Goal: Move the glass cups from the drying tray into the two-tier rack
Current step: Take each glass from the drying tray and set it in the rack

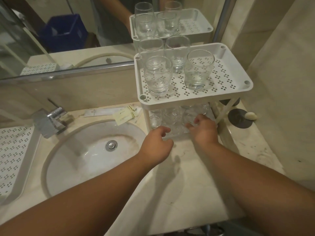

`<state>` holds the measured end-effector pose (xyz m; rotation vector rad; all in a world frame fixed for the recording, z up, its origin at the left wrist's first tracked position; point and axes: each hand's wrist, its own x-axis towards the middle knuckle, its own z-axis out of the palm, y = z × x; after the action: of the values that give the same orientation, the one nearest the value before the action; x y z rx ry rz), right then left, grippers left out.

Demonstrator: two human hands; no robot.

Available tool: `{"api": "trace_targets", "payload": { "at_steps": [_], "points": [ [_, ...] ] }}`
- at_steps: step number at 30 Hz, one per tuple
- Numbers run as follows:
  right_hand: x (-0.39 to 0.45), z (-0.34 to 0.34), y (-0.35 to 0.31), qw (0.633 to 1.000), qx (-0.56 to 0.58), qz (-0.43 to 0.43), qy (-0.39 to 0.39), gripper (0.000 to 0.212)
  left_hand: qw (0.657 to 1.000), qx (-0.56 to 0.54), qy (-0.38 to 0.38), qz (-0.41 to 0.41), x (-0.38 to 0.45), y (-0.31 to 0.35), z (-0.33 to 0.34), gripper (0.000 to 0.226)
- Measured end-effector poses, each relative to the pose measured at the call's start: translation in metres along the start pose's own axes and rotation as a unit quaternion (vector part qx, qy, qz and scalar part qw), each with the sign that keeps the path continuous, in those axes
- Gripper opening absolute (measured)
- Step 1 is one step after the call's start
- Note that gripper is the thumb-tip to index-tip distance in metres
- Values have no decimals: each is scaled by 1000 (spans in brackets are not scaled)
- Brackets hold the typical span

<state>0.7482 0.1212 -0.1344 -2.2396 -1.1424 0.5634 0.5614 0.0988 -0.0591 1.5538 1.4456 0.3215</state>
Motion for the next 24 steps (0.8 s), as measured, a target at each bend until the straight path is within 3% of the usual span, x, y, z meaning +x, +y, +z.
{"api": "trace_targets", "payload": {
  "at_steps": [8, 14, 20, 22, 24],
  "points": [
    [-63, -30, -8, 994, 49, -89, 50, 34, 972, -211, -20, -97, 2, 15, 12, 45],
    [-107, -51, -18, 979, 47, -177, 84, 33, 923, -346, -69, -152, -7, 30, 11, 40],
    [-136, -79, -40, 977, 74, -176, 93, 30, 855, -489, -111, -133, -29, 49, 2, 22],
    [-139, -91, -48, 982, 82, -151, 82, 41, 842, -513, -120, -121, -35, 54, -1, 21],
    [-141, -103, -55, 983, 90, -149, 61, 66, 837, -521, -133, -107, -40, 59, -2, 22]
  ]
}}
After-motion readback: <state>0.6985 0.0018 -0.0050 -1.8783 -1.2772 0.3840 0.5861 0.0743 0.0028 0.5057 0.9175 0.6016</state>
